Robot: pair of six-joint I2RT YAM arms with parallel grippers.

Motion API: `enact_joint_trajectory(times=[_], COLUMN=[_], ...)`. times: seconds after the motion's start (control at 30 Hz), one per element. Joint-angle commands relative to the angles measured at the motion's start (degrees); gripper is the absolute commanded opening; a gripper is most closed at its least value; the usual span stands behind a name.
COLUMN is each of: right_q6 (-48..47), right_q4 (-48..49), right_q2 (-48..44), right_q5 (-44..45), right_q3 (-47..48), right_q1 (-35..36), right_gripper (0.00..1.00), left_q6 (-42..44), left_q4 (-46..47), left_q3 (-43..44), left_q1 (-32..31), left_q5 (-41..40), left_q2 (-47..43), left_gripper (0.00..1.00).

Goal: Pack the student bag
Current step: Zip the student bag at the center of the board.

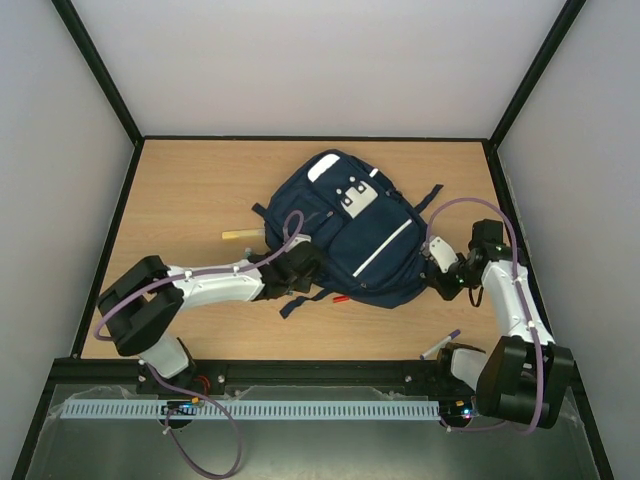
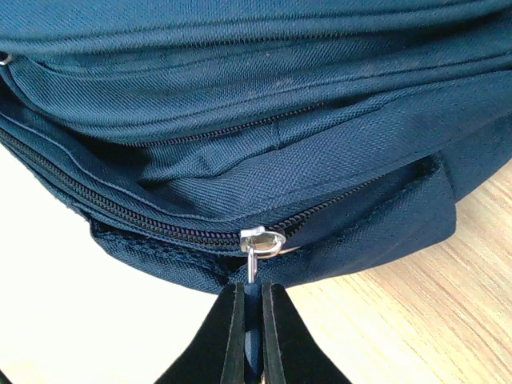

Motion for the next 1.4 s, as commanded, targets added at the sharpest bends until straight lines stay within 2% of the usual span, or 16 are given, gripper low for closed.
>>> enact_joint_trajectory(times=[0.0, 0.2, 0.37, 0.5, 0.57, 0.63, 0.67, 0.73, 0.83, 0.93, 1.07, 1.2, 1.37], right_q6=[0.27, -1.28, -1.42, -1.67, -2.04, -2.72, -2.80, -2.73, -1.25, 0.04, 0.58, 0.61, 0.42], right_q4=[-0.41, -0.68, -1.02, -1.90, -2.31, -2.77, -2.80, -2.89, -2.82, -3.07, -4.23, -6.38, -9.24], right_q2=[-0.42, -3.15, -6.60, -7.82, -6.96, -5.22, -3.76, -1.48, 2.01, 4.39, 5.58, 6.67, 7.66], right_q5=[-1.75, -2.60, -4.01, -4.31, -4.81, -5.69, -6.26, -7.54, -9.27, -10.56, -11.44, -12.82, -13.52], right_q3=[-3.12, -6.00, -8.27, -8.95, -9.00, -8.77, -8.54, -7.65, -5.66, -3.97, -2.15, 0.16, 2.09], right_q1=[0.24, 0.24, 1.43, 2.72, 3.00, 3.12, 3.18, 3.42, 4.68, 6.84, 10.31, 11.07, 11.14], right_gripper=[0.01, 0.01, 0.01, 0.01, 0.01, 0.01, 0.01, 0.01, 0.01, 0.01, 0.01, 0.01, 0.01], left_q6=[-2.77, 4.92, 11.37, 14.01, 15.22, 15.86, 16.30, 17.27, 19.74, 24.56, 31.73, 33.81, 34.65], left_q4=[-2.95, 5.13, 7.39, 10.59, 9.92, 8.62, 8.34, 8.39, 9.00, 9.95, 12.12, 14.04, 19.06], left_q3=[1.79, 7.60, 21.02, 27.87, 30.96, 32.32, 31.93, 29.53, 23.74, 18.09, 11.68, 9.70, 9.11], left_q1=[3.60, 8.65, 8.93, 8.93, 8.95, 8.96, 8.93, 8.61, 6.74, 3.28, -2.81, -5.26, -5.38], left_q5=[-1.60, 5.04, 10.26, 15.48, 15.96, 14.44, 13.94, 13.13, 9.53, 8.77, 13.84, 20.82, 30.64], left_q2=[1.80, 8.39, 17.64, 23.39, 25.51, 25.68, 24.88, 21.84, 15.19, 9.20, 4.46, 4.74, 7.71], left_gripper=[0.02, 0.02, 0.02, 0.03, 0.08, 0.23, 0.34, 0.50, 0.63, 0.66, 0.64, 0.59, 0.60])
